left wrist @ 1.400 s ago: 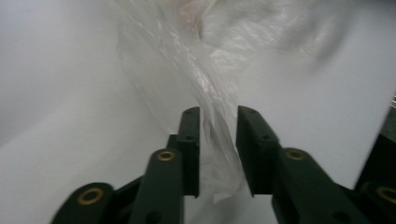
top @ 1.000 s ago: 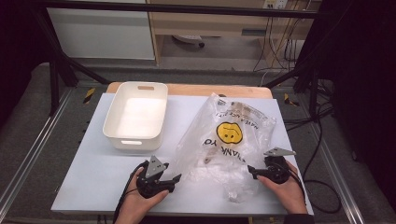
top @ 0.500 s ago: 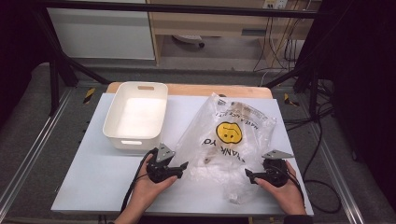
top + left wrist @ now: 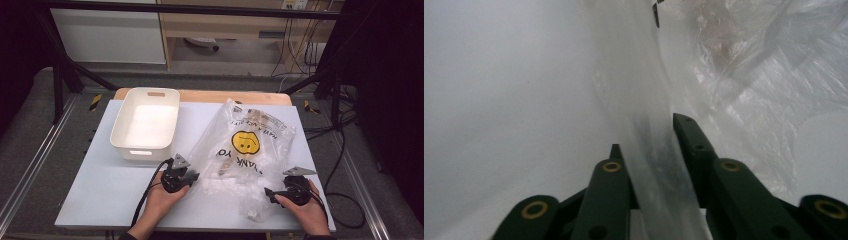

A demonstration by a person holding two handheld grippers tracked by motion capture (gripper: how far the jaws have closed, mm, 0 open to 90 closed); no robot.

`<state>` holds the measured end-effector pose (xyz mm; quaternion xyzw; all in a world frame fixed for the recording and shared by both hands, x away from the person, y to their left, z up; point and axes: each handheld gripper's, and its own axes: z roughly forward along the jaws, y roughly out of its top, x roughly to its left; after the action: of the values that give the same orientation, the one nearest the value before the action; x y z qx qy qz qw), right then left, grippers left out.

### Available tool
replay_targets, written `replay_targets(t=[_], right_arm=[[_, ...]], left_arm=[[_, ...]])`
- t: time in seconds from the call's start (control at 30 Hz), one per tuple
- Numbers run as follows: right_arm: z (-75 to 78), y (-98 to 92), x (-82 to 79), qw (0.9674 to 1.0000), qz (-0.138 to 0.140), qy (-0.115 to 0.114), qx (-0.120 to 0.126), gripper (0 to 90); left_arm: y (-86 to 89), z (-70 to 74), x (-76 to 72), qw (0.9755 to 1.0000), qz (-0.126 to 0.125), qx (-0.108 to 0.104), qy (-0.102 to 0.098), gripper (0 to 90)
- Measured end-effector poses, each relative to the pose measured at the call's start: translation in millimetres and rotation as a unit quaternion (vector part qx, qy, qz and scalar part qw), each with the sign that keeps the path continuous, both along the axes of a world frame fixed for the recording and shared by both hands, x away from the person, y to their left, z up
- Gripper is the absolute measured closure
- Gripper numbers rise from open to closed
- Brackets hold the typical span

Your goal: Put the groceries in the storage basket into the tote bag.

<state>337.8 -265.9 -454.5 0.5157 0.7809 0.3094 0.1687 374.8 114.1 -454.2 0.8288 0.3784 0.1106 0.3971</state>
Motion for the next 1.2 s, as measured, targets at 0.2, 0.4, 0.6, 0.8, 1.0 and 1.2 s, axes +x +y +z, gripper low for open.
replay_targets(t=[0.2,0.4,0.6,0.8,1.0,1.2], right_arm=[[-1.5,15.8,-3.8,0.9991,0.032,-0.018,-0.019,12.9],[-1.1,20.0,-5.2,0.9979,0.056,-0.03,-0.014,25.9],[0.1,21.7,-5.3,0.9968,0.067,-0.043,-0.008,51.3],[1.1,25.0,-4.3,0.9954,0.084,-0.045,-0.007,73.0],[2.1,26.5,-0.4,0.9936,0.106,-0.04,-0.003,89.9],[4.6,20.7,5.4,0.9944,0.098,-0.039,-0.01,90.0]], left_arm=[[5.9,-3.1,0.9,1.0,-0.001,-0.009,0.004,89.2],[6.5,-3.5,-0.3,0.9999,-0.004,-0.009,0.002,89.7],[5.6,-3.8,-2.5,0.9999,-0.008,-0.011,0.002,90.0],[5.3,-3.6,-4.0,0.9999,-0.012,-0.011,0.004,90.0],[5.0,-2.6,-8.7,0.9997,-0.02,-0.01,0.007,90.0],[5.7,1.3,-14.7,0.9995,-0.03,-0.012,0.006,90.0]])
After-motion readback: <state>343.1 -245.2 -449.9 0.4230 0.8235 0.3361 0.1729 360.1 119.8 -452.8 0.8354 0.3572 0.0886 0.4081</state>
